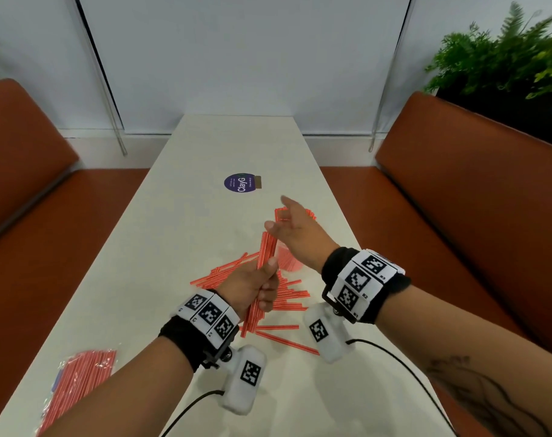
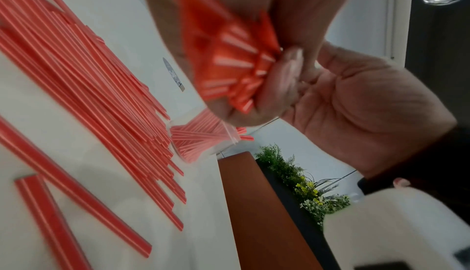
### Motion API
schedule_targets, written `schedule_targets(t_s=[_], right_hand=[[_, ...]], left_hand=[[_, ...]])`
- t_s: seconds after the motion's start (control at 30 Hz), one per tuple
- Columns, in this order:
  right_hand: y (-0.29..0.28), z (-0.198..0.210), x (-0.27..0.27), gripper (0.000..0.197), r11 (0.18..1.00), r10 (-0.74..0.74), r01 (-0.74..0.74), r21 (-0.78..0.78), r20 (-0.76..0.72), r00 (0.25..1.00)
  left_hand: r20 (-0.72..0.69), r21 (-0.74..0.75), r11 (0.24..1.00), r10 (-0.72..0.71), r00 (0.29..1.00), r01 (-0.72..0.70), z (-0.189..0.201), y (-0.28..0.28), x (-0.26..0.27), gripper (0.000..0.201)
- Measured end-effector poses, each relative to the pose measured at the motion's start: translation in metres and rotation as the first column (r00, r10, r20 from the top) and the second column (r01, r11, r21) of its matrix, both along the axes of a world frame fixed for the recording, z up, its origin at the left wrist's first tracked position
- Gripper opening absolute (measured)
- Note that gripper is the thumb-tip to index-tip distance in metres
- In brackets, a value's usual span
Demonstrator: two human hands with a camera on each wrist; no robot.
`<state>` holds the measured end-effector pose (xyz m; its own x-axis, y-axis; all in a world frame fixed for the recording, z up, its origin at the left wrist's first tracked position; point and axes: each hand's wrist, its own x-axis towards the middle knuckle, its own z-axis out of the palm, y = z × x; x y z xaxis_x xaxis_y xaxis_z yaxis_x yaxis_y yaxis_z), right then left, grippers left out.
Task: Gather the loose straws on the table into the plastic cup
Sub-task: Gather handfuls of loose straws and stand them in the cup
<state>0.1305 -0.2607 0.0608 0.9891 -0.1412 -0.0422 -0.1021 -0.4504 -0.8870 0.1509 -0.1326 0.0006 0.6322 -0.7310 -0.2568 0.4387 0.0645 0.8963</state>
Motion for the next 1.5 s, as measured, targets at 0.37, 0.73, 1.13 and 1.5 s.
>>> schedule_targets(t_s=[0.37,0.73,1.13,1.5], right_hand=[[-0.002,-0.020,-0.023,0.045,0.855,0.224,-0.092,0.511,-0.202,0.953],[-0.033,-0.003,0.002,0.044,0.842,-0.260,0.199,0.501,0.055,0.964],[-0.044,-0.042,0.060,0.036,0.952,-0.286,0.273,0.136,0.085,0.955],[-0.053,-0.039,0.050,0.043,0.921,-0.251,0.316,-0.229,0.273,0.929]], left_hand=[[0.113,0.071,0.997,-0.044,0.993,0.036,0.010,-0.009,0.002,0.015],[0.406,0.421,0.907,-0.181,0.896,-0.007,0.013,-0.028,0.040,0.013],[0.691,0.548,0.703,-0.076,0.719,-0.453,-0.008,-0.068,0.087,0.046],[0.666,0.514,0.732,-0.012,0.746,-0.448,-0.018,-0.068,0.091,0.053]])
